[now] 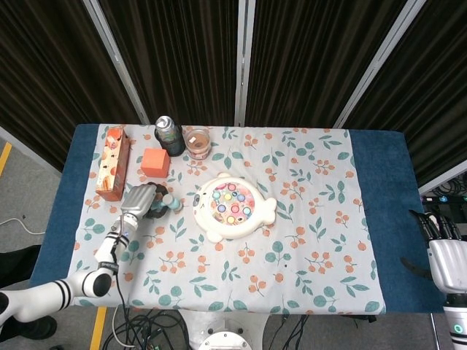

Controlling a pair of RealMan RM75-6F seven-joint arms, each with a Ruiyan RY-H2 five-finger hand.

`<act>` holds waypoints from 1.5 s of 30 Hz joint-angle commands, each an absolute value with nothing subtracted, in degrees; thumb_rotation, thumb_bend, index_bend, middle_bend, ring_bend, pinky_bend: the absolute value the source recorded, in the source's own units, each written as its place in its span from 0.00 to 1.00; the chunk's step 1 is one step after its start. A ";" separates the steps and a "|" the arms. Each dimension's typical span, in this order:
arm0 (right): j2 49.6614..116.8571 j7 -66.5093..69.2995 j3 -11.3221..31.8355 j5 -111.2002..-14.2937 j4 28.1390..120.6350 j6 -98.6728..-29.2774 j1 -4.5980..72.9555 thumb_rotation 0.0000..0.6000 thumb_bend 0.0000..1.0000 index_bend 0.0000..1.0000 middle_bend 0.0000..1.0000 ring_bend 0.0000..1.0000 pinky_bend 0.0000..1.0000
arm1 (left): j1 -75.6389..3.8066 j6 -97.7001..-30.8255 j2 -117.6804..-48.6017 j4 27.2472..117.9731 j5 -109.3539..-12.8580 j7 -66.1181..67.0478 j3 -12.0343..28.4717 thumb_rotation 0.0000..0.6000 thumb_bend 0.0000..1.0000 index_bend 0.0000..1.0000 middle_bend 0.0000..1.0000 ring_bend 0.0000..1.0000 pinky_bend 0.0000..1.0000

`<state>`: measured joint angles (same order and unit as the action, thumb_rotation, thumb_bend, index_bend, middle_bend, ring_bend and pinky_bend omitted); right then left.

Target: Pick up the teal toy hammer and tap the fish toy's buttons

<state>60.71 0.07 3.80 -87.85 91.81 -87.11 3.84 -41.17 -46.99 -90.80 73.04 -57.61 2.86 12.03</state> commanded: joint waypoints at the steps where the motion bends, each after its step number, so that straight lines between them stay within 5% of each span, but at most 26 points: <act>1: 60.67 -0.03 3.77 -87.96 91.93 -87.31 3.72 1.00 0.00 0.11 0.20 0.05 0.11 | -41.53 -45.88 -89.10 73.63 -59.10 1.75 12.10 1.00 0.46 0.59 0.41 0.27 0.34; 13: 60.36 -0.67 3.38 -88.96 92.58 -88.81 2.87 1.00 0.00 0.11 0.20 0.05 0.11 | -42.99 -44.05 -82.43 79.05 -65.57 -2.96 12.92 1.00 0.50 0.66 0.54 0.42 0.50; 26: 59.99 -1.41 2.98 -89.96 93.23 -89.33 2.50 1.00 0.00 0.11 0.20 0.05 0.11 | -47.79 -39.26 -79.36 82.68 -69.78 -5.67 13.64 1.00 0.55 0.69 0.58 0.47 0.52; 45: 59.74 0.12 3.19 -89.99 91.95 -88.82 2.87 1.00 0.00 0.11 0.20 0.05 0.11 | -61.36 -33.12 -86.63 73.63 -55.41 7.04 15.10 1.00 0.58 0.71 0.59 0.48 0.53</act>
